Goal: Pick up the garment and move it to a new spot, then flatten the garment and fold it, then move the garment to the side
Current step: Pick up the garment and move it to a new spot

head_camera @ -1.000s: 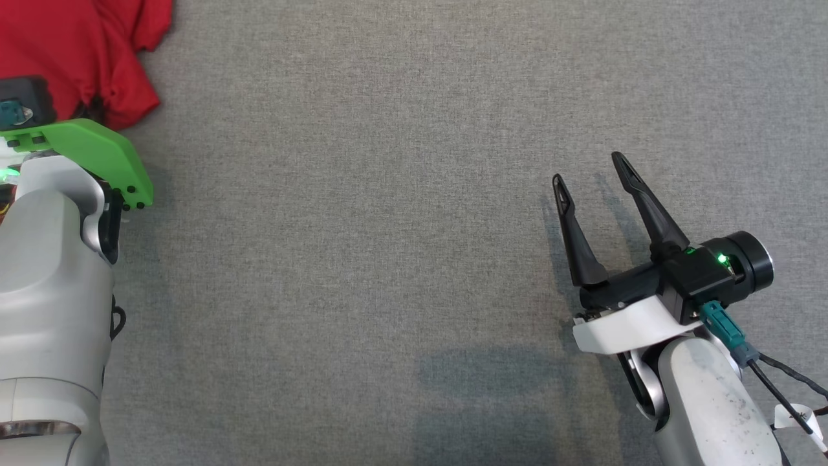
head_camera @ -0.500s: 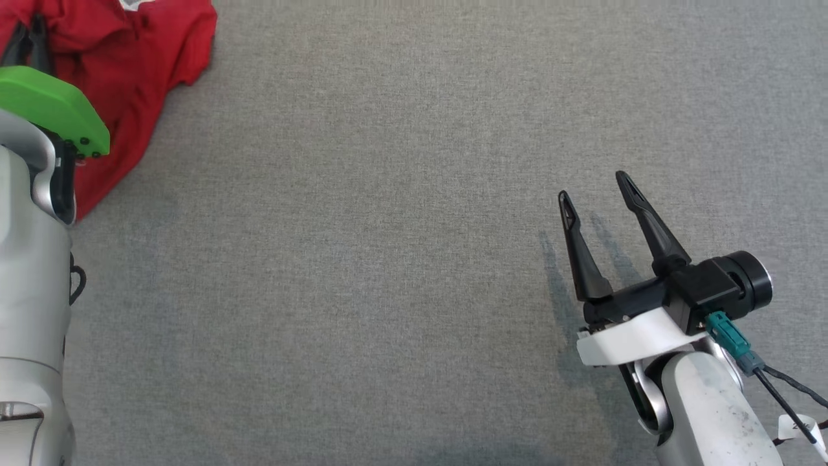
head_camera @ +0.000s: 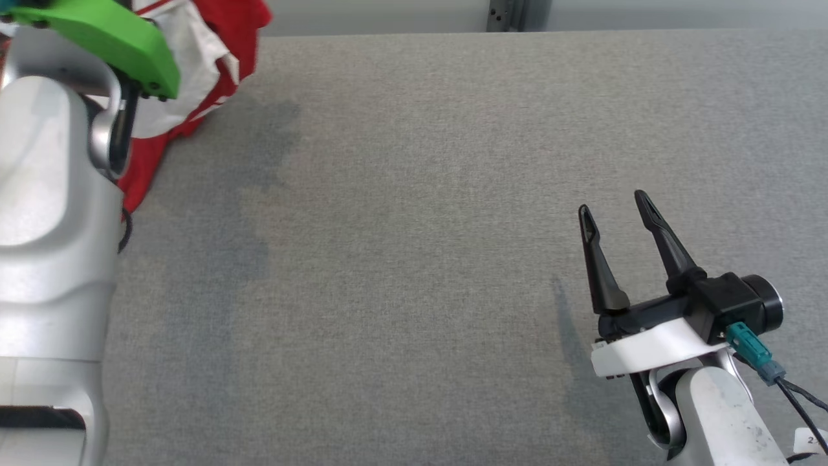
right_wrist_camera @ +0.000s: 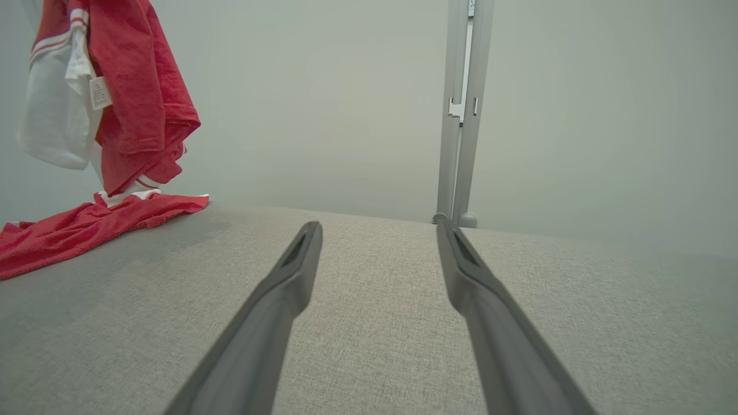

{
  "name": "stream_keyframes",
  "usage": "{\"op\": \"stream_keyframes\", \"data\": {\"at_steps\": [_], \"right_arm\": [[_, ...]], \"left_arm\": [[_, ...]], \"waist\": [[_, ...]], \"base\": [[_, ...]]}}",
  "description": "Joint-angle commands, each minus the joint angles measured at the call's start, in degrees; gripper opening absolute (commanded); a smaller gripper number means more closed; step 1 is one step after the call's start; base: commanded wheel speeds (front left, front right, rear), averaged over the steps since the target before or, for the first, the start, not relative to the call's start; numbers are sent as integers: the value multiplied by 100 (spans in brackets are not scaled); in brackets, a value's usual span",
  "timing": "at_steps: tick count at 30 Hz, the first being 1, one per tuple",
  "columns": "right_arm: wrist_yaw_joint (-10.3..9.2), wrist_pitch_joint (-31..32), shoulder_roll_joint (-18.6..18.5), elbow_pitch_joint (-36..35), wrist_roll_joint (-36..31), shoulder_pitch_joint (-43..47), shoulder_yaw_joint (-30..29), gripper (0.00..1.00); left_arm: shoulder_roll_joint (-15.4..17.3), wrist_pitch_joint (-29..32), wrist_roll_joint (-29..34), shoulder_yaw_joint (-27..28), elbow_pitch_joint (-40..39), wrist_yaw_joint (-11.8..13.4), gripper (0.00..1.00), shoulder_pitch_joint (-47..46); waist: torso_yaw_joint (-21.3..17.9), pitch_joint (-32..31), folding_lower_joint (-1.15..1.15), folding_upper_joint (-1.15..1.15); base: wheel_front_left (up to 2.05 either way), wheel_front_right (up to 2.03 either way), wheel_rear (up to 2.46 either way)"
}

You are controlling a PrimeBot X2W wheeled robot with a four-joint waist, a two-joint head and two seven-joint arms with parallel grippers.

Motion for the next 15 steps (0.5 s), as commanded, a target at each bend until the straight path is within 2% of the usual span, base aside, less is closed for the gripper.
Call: {"op": "stream_keyframes", "data": {"at_steps": [1,10,15], "right_arm": [[0,-18,-22,-4,48,89,-54,100],[0,-18,-20,-35,186,290,-452,100],[0,-18,-20,-58,256,237,-523,100]], "left_arm": [[-80,103,-87,-69,-266,-27,0,162],[-522,924,-390,-722,-2392,37,0,1424],[-785,959,-441,-1113,-2558,162,0,2342]], "waist": [[-315,-279,0,0],[-958,-314,0,0],[-1312,-70,0,0]], "base": [[0,0,0],[0,0,0],[0,0,0]]}}
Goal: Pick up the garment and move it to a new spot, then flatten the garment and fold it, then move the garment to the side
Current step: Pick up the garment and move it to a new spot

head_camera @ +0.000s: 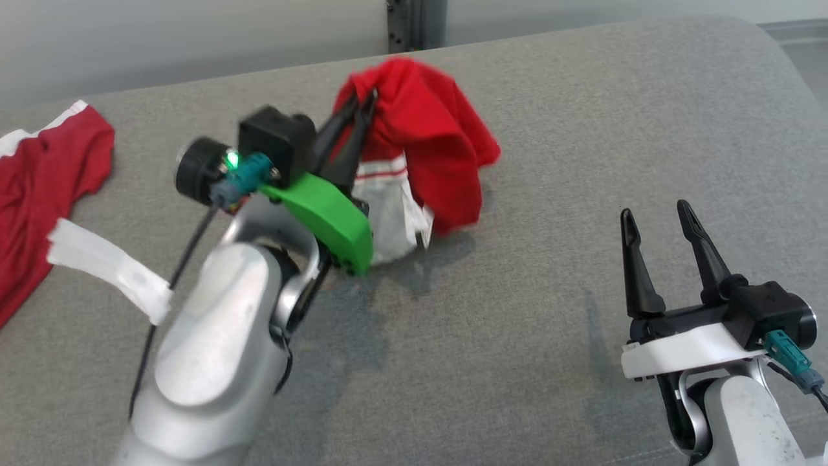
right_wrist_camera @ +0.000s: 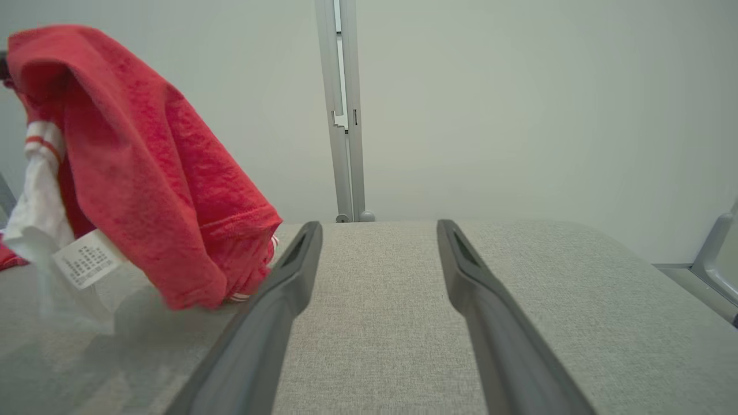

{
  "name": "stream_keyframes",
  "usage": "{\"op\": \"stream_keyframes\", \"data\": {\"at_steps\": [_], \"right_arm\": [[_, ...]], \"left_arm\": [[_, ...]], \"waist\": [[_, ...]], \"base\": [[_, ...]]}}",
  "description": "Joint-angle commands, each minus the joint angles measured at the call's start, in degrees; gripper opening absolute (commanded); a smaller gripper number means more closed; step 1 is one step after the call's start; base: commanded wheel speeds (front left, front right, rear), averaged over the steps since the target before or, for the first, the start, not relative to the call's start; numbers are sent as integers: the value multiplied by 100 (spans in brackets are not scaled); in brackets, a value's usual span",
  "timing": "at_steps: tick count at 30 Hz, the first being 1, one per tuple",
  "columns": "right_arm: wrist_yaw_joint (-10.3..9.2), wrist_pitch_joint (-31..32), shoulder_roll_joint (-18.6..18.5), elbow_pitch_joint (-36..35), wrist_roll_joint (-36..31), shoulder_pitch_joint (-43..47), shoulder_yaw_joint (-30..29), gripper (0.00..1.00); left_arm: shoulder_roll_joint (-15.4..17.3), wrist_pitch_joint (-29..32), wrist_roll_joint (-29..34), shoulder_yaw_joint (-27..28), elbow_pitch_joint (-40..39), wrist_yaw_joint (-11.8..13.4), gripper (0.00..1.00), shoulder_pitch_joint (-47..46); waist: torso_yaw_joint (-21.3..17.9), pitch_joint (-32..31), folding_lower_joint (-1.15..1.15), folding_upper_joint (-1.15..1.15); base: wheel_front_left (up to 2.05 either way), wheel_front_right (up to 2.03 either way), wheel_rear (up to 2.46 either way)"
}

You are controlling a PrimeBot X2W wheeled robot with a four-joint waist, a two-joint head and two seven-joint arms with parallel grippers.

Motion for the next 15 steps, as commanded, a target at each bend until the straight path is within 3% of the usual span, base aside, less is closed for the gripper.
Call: {"op": "stream_keyframes", "data": {"at_steps": [1,10,11,12,13,15], "right_arm": [[0,-18,-16,-26,47,-21,-3,100],[0,-18,-17,-16,120,-108,4,100],[0,-18,-17,-7,118,-105,-7,100],[0,-18,-18,1,111,-97,-26,100],[0,-18,-16,1,97,-83,-37,100],[0,-18,-17,14,54,-45,-61,100]], "left_arm": [[-4,-67,50,-93,101,30,0,225],[-212,-688,32,-421,1159,170,0,948],[-235,-787,20,-429,1227,192,4,974],[-255,-930,21,-432,1292,230,48,992],[-271,-1044,9,-436,1359,242,100,1015],[-315,-1258,-61,-429,1453,282,100,1053]], "waist": [[-353,224,0,0],[-591,384,0,0],[-583,374,0,0],[-561,350,0,0],[-531,318,0,0],[-448,236,0,0]], "base": [[0,0,0],[0,0,0],[0,0,0],[0,0,0],[0,0,0],[0,0,0]]}}
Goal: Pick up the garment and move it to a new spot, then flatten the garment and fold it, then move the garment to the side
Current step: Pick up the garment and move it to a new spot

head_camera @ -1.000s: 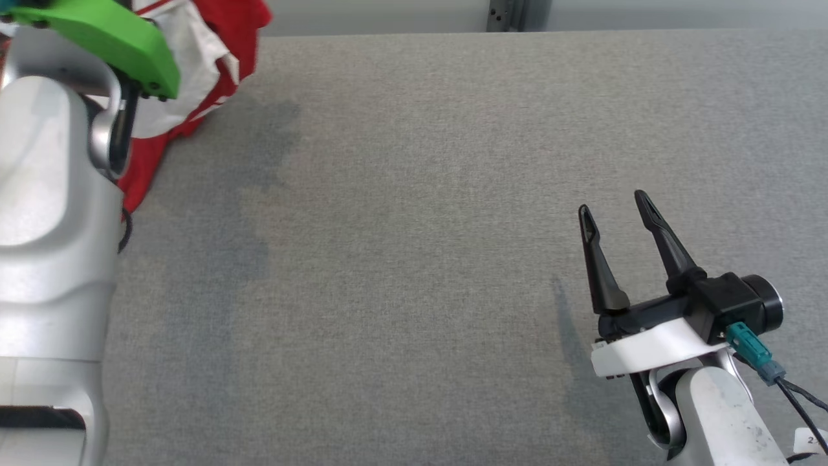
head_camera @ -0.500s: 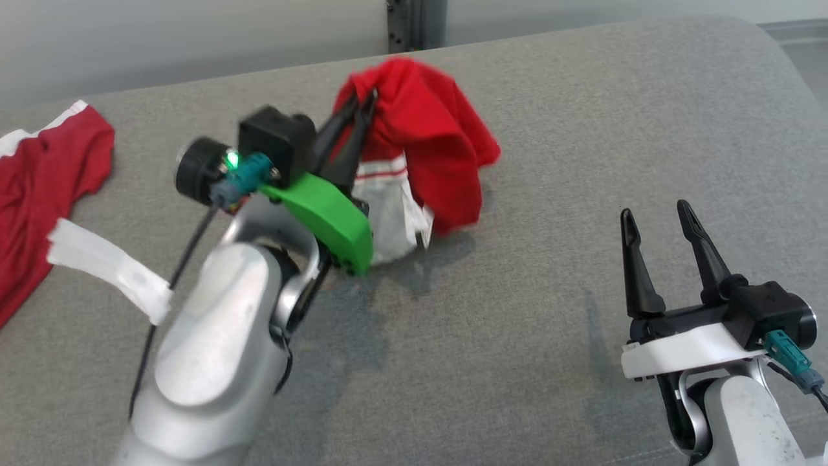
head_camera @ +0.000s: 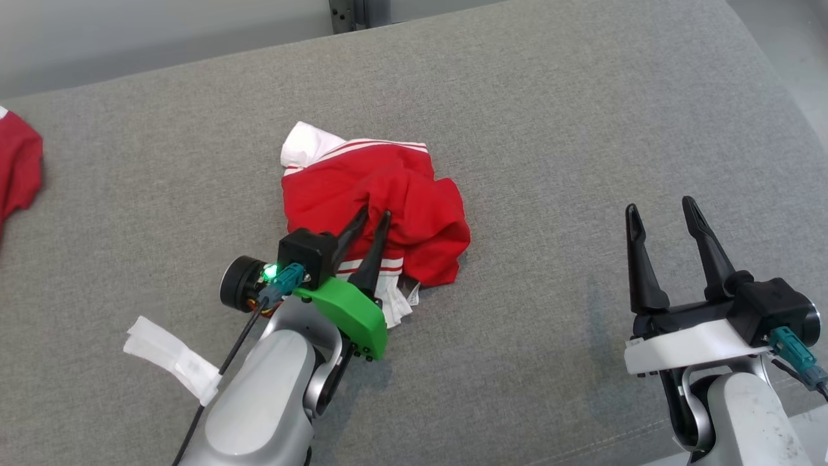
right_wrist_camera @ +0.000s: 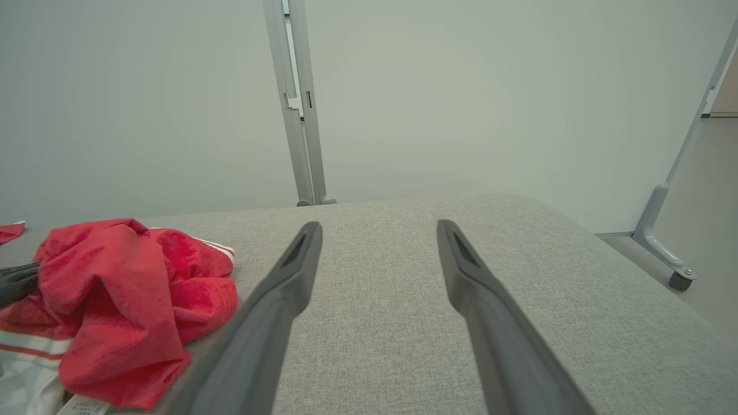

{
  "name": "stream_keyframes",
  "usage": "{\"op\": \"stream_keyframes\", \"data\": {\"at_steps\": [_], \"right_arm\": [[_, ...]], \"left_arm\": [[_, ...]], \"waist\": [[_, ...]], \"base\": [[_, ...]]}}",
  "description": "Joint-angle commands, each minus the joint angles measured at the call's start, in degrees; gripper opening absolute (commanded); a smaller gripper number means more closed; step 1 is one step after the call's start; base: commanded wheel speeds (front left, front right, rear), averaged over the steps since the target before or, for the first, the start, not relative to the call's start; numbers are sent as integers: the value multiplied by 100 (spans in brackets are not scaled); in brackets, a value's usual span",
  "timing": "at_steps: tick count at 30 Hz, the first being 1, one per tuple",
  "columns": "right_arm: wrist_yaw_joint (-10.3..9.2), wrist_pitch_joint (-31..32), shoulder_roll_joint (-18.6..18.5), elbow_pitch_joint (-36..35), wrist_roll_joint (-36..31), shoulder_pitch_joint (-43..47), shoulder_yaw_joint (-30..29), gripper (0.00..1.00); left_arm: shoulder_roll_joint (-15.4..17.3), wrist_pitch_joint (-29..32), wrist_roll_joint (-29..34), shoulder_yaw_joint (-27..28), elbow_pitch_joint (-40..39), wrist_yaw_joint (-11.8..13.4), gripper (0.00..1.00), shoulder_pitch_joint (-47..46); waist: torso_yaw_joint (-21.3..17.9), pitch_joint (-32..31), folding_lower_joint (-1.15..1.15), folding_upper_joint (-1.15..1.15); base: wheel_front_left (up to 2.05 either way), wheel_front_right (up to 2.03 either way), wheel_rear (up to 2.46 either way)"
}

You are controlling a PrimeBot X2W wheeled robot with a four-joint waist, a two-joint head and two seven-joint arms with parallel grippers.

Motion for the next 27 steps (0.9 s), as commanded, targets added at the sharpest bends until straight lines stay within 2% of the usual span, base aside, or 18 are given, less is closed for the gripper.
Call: {"op": "stream_keyframes", "data": {"at_steps": [1,6,11,15,18,21,24,27], "right_arm": [[0,-18,-16,11,-52,24,-19,100],[0,-18,-18,31,-141,119,-21,100],[0,-18,-18,105,-224,275,-66,100],[0,-18,-18,128,-252,386,-48,100],[0,-18,-18,135,-270,427,-26,100],[0,-17,-18,128,-274,520,-42,100],[0,-18,-17,137,-266,604,-25,100],[0,-18,-19,153,-253,685,30,100]], "left_arm": [[-21,-153,-40,11,40,65,100,88],[-44,-506,-144,41,109,171,100,204],[-46,-766,-322,303,-18,383,100,581],[71,-861,-424,584,-218,519,100,1034],[142,-887,-428,869,-514,648,100,1425],[119,-889,-268,1329,-1127,807,100,1890],[53,-883,-53,1680,-1575,818,100,2353],[-9,-885,168,1933,-1839,721,100,2764]], "waist": [[146,-148,0,0],[384,-436,0,0],[680,-791,0,0],[820,-1018,0,0],[871,-1135,0,0],[928,-1225,0,0],[985,-1304,0,0],[984,-1359,0,0]], "base": [[0,0,0],[0,0,0],[0,0,0],[0,0,0],[0,0,0],[0,0,0],[0,0,0],[0,0,0]]}}
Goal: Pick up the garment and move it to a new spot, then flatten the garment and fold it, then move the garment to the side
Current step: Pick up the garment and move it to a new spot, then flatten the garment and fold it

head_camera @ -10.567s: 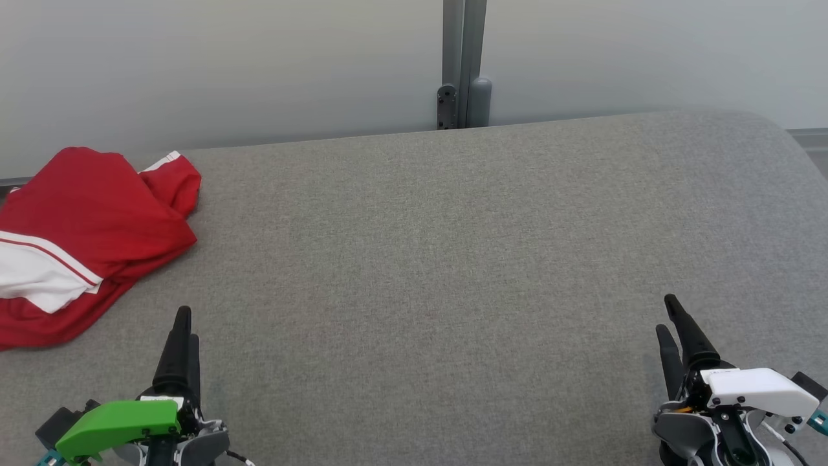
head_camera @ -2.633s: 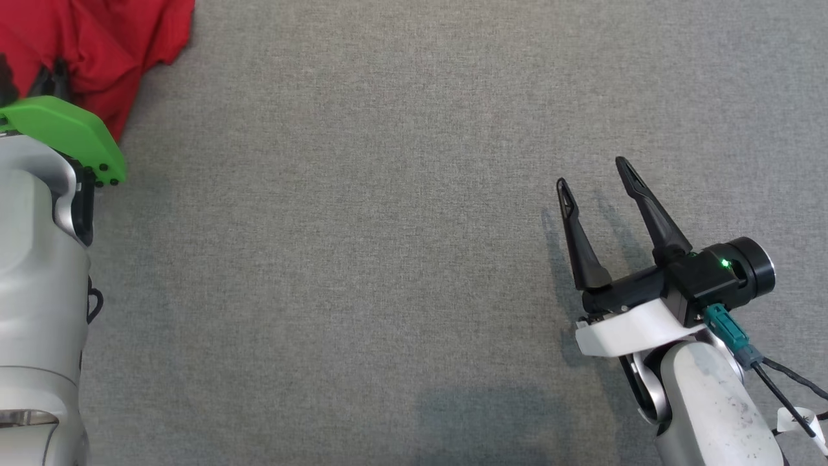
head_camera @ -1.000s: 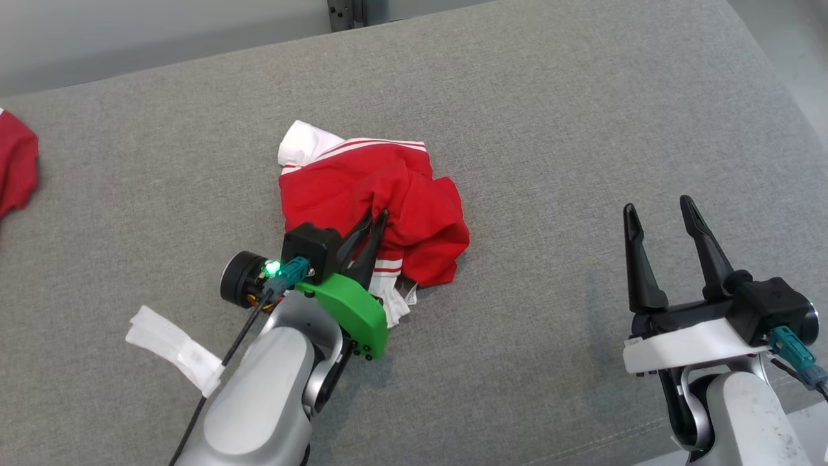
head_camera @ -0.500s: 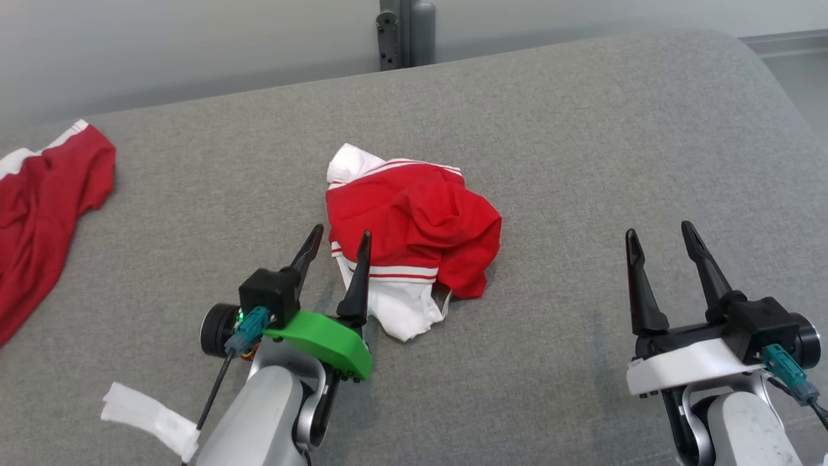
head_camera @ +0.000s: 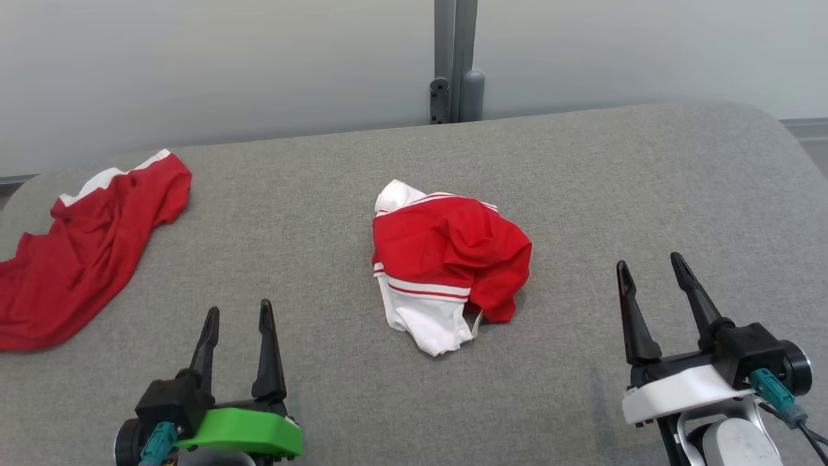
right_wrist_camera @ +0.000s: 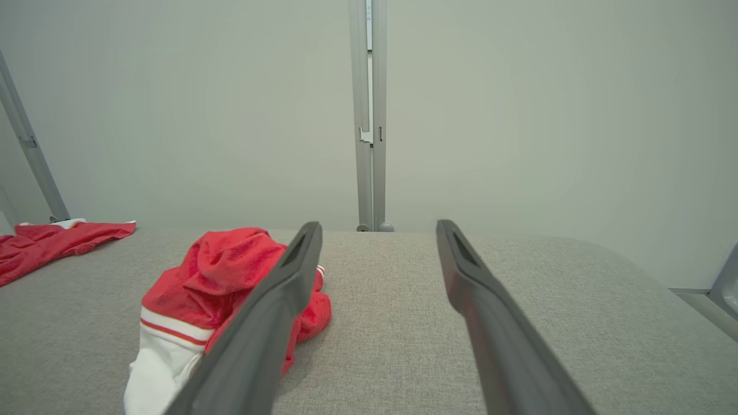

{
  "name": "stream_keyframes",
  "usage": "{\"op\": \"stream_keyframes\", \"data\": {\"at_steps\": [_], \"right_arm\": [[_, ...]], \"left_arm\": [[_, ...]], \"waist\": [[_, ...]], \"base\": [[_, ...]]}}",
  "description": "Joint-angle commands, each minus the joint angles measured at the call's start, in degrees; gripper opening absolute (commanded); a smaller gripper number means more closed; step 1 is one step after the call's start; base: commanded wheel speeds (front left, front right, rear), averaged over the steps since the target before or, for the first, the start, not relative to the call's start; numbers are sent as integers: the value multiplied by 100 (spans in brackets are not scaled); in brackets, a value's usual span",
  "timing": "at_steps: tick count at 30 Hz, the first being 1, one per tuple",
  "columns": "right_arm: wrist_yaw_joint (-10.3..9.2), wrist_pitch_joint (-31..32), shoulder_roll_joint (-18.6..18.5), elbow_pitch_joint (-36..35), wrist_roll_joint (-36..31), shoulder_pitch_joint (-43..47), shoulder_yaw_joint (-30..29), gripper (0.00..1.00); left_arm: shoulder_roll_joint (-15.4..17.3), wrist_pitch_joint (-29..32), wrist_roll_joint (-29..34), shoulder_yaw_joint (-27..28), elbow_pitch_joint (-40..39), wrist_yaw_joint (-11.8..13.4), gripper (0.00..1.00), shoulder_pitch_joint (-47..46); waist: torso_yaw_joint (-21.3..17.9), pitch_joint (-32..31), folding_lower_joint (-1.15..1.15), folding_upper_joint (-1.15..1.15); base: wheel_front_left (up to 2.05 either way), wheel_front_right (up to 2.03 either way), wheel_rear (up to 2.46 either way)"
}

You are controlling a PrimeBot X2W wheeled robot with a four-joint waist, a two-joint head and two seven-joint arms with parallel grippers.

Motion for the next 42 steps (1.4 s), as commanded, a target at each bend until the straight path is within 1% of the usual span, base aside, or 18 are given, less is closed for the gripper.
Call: {"op": "stream_keyframes", "data": {"at_steps": [1,12,20,25,31,35,38,40,42], "right_arm": [[0,-18,-21,-1,10,86,16,100],[0,-18,-20,70,126,218,144,100],[0,-18,-20,77,145,229,147,100],[0,-18,-20,77,148,221,148,100],[0,-18,-20,90,127,139,144,100],[0,-18,-20,75,112,49,170,100],[0,-18,-21,67,110,-46,200,100],[0,-18,-20,57,110,-105,204,100],[0,-18,-20,41,112,-180,220,100]], "left_arm": [[-23,-1,114,84,-66,-52,100,139],[-90,-2,400,489,-126,-236,100,610],[-110,-3,451,509,-74,-298,100,641],[-112,-3,377,410,20,-316,100,603],[-112,-3,411,33,278,-382,100,390],[-111,-3,358,-546,677,-528,100,69],[-107,-4,401,-956,981,-576,100,-316],[-104,-2,249,-1192,1200,-567,100,-540],[-102,-2,181,-1382,1462,-488,100,-828]], "waist": [[30,-51,0,0],[-51,-108,0,0],[-76,-116,0,0],[-88,-94,0,0],[-177,-5,0,0],[-321,168,0,0],[-473,328,0,0],[-586,448,0,0],[-720,592,0,0]], "base": [[0,0,0],[0,0,0],[0,0,0],[0,0,0],[0,0,0],[0,0,0],[0,0,0],[0,0,0],[0,0,0]]}}
